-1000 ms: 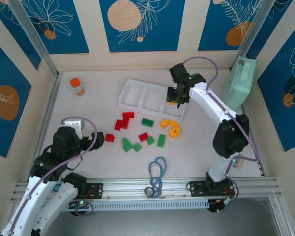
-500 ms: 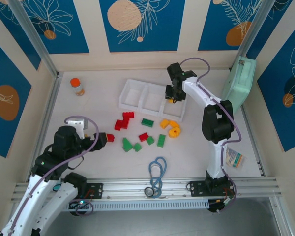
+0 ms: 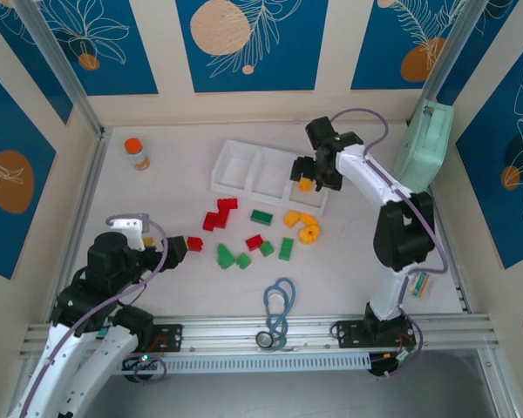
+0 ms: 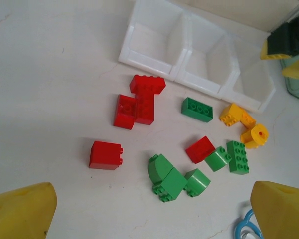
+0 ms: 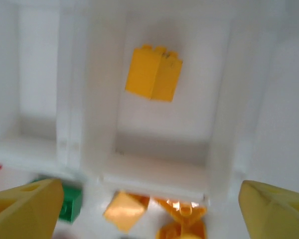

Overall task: Sort the legos into containers by color
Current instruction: Pick up the lego from the center of the table.

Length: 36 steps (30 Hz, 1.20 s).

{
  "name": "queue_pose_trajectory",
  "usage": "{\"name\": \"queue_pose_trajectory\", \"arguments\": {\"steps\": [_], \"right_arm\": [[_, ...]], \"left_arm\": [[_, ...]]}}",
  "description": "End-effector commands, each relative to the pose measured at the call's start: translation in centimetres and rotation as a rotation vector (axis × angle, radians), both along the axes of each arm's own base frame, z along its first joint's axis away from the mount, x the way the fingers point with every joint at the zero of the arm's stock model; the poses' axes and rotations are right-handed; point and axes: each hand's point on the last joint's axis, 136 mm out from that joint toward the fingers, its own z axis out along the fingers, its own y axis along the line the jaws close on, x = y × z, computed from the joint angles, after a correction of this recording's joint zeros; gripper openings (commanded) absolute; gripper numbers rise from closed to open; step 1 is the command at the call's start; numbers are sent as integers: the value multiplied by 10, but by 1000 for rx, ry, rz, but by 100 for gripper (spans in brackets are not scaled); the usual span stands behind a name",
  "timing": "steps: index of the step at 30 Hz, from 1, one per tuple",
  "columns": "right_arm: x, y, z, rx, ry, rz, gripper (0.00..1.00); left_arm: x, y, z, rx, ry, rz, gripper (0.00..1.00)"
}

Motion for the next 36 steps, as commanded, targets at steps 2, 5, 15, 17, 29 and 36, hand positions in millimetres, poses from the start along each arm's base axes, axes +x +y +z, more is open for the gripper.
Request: {"name": "queue_pose_trajectory", "arguments": {"steps": [2,5,15,17,29,36], "right_arm": [[-50,7,0,31,70,7,99],[-81,-1,-16,15,154,-68,99],[-116,-3,-63,121,103,-448,95],[-114,1,-69,127,104,-464,94],[-101,12,-91,119,99,-380,82],[-106,11,-96,22,86,-324,78]], "left_arm": [[-3,-8,12,-18,-49,-57,99],[-4,-17,10,-32,-39,-104,99],[-5,-30,4,-45,0,-170,99],[-5,-30,4,-45,4,-172,100],[-7,-34,-2,-24,23,-185,99],[-7,-33,-5,-18,34,-178,99]]}}
